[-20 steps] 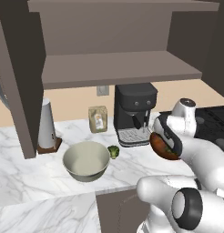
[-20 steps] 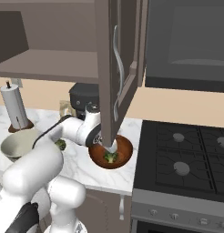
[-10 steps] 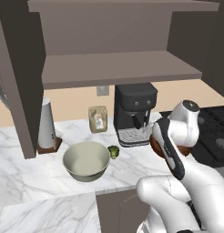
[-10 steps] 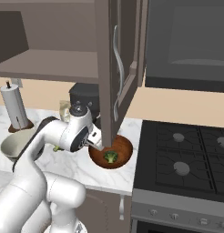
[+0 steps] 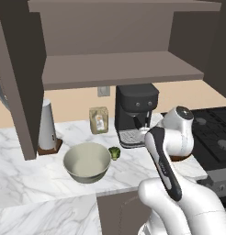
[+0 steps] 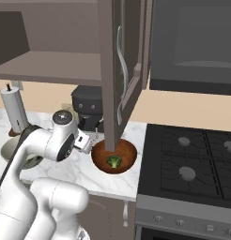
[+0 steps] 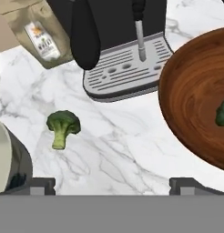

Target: Pick both bowls and place them on the counter. Then place the broccoli in one bowl and place the broccoli in the other bowl.

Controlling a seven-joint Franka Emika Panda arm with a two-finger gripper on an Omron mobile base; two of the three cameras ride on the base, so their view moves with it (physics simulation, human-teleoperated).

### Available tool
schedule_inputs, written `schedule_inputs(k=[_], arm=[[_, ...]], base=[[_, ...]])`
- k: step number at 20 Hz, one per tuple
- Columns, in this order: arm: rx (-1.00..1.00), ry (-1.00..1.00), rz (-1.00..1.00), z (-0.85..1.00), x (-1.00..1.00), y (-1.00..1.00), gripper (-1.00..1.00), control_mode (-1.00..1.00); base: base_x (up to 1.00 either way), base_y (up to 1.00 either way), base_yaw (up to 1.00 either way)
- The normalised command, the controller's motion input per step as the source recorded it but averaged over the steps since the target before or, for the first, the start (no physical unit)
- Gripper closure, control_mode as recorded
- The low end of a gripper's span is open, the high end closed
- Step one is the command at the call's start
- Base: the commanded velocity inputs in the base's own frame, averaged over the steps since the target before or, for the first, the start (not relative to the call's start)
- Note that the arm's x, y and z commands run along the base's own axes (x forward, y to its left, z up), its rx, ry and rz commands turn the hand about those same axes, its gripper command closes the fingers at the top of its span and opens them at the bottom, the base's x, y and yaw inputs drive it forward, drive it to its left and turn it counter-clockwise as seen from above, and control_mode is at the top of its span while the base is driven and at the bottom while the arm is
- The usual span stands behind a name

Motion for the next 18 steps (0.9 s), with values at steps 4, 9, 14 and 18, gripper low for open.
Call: schedule_inputs(k=[4, 9, 14, 18], arm=[[0.0, 0.13, 0.0, 0.1, 0.0, 0.61, -1.0, -1.0], [0.03, 0.17, 0.0, 0.01, 0.16, 0.43, -1.0, -1.0], [0.05, 0.18, 0.0, -0.15, 0.13, 0.22, -1.0, -1.0], [0.0, 0.0, 0.0, -0.25, 0.05, 0.2, -1.0, -1.0]], base=[[0.0, 0.0, 0.0], [0.0, 0.0, 0.0], [0.0, 0.0, 0.0], [0.0, 0.0, 0.0]])
